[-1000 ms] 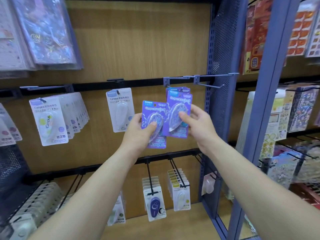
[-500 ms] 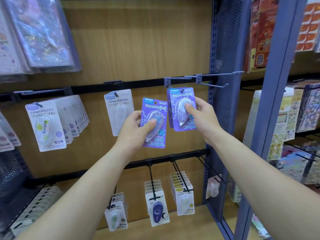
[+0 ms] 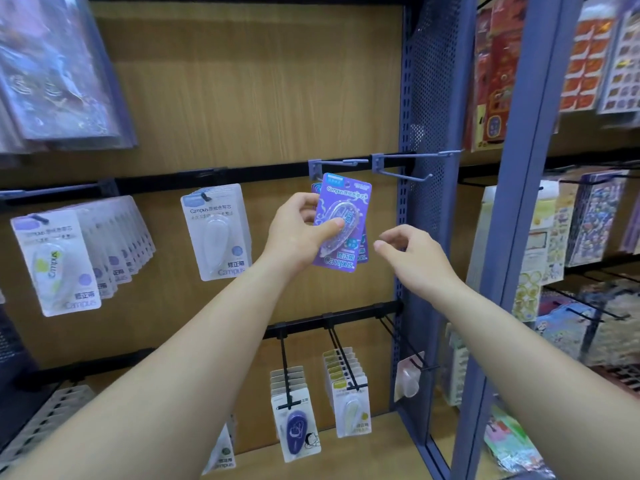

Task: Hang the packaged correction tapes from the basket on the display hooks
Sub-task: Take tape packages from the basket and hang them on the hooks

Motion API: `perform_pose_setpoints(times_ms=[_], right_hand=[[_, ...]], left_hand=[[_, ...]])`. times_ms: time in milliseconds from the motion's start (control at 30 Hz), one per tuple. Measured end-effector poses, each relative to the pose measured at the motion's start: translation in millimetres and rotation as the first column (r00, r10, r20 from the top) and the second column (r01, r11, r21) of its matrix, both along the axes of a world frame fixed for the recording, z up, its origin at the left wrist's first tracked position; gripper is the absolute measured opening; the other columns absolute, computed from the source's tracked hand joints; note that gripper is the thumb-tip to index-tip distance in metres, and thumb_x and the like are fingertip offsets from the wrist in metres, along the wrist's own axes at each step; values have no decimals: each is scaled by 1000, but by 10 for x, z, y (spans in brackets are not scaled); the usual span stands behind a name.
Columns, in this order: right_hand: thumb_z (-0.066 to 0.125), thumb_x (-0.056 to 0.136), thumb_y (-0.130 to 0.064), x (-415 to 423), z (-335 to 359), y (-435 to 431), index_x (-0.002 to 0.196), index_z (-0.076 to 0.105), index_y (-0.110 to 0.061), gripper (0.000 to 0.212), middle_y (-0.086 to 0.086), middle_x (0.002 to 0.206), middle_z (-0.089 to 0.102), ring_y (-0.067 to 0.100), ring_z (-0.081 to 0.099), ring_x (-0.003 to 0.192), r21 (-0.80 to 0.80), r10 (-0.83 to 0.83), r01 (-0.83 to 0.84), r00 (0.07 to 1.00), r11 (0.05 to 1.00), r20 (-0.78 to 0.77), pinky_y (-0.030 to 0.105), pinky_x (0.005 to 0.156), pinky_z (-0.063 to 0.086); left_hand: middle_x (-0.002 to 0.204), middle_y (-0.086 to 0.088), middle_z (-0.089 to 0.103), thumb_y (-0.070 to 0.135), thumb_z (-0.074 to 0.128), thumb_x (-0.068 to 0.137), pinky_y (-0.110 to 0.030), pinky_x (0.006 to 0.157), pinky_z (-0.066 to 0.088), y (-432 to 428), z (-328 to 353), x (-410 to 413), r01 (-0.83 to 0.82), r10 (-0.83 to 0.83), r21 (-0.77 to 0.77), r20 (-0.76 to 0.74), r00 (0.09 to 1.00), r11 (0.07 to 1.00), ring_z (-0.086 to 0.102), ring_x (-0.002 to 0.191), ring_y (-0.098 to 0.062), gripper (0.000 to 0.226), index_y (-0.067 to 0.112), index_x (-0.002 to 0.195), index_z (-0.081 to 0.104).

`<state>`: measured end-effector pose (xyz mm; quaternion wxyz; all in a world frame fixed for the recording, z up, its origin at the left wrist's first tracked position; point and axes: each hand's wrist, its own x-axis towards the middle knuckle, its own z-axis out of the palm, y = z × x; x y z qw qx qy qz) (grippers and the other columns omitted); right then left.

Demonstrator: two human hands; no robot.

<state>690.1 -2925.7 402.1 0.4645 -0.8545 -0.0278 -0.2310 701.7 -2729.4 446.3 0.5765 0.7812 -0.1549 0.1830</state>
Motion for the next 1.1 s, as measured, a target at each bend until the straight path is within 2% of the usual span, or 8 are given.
perform_pose_setpoints(times_ms=[267, 467, 600, 700, 833, 900, 1000, 1100], right_hand=[[65, 97, -39, -96, -13, -1, 120, 64, -21, 29, -12, 103, 64, 0, 58, 94, -67, 59, -60, 998, 996, -23, 13, 72, 41], [65, 96, -42, -128, -29, 69, 120, 61, -22, 31, -15, 100, 62, 2, 59, 95, -109, 98, -104, 993, 989, -58, 18, 75, 44], [64, 97, -42, -160, -59, 82, 122, 60, -23, 32, -11, 105, 63, 4, 58, 97, -154, 105, -117, 991, 981, -84, 20, 75, 44], [63, 96, -43, -184, -114, 119, 124, 60, -23, 34, -8, 109, 64, 8, 60, 101, -205, 97, -119, 988, 971, -117, 27, 86, 48], [63, 96, -45, -287, -233, 218, 127, 59, -24, 38, -7, 113, 62, 13, 60, 105, -293, 87, -134, 982, 947, -167, 38, 96, 51], [61, 96, -47, -372, -315, 315, 131, 57, -23, 42, -5, 121, 60, 16, 60, 109, -365, 83, -151, 977, 919, -196, 42, 97, 52], [61, 96, -46, -520, -509, 502, 135, 55, -20, 47, 0, 128, 59, 20, 60, 115, -471, 82, -182, 971, 863, -224, 43, 98, 50], [60, 96, -47, -692, -892, 751, 135, 54, -19, 48, 2, 129, 58, 23, 60, 113, -533, 98, -248, 951, 809, -293, 42, 95, 52]], left_hand=[[104, 5, 70, 36, 81, 86, -29, 67, 60, -101, -61, 4, -102, 102, -17, -21, 995, 995, 72, 91, -10, 44, 22, 120, 57], [105, 1, 72, 36, 79, 87, -27, 64, 58, -95, -155, 49, -139, 139, -27, -12, 990, 990, 73, 90, -12, 37, 23, 115, 58], [106, 3, 70, 41, 78, 88, -21, 58, 50, -149, -102, 123, -207, 208, 57, -20, 978, 977, 70, 87, -9, 39, 22, 116, 57], [115, 2, 68, 42, 74, 90, -18, 57, 44, -147, -114, 147, -230, 236, 130, -33, 971, 965, 65, 87, -8, 44, 20, 123, 55], [125, 4, 61, 43, 75, 89, -17, 68, 43, 23, -339, -60, -190, 214, 223, -88, 973, 956, 58, 106, -9, 62, 18, 139, 49], [128, 5, 62, 42, 76, 88, -21, 84, 45, 227, -552, -262, -177, 213, 325, -80, 974, 929, 59, 115, -12, 60, 20, 138, 53], [133, 5, 63, 43, 73, 90, -29, 102, 45, 624, -962, -665, -137, 223, 507, -114, 968, 851, 59, 122, -15, 56, 23, 138, 55], [137, 6, 61, 45, 70, 91, -32, 104, 46, 1061, -1528, -1134, -86, 258, 641, -180, 949, 763, 57, 125, -14, 56, 23, 140, 55]])
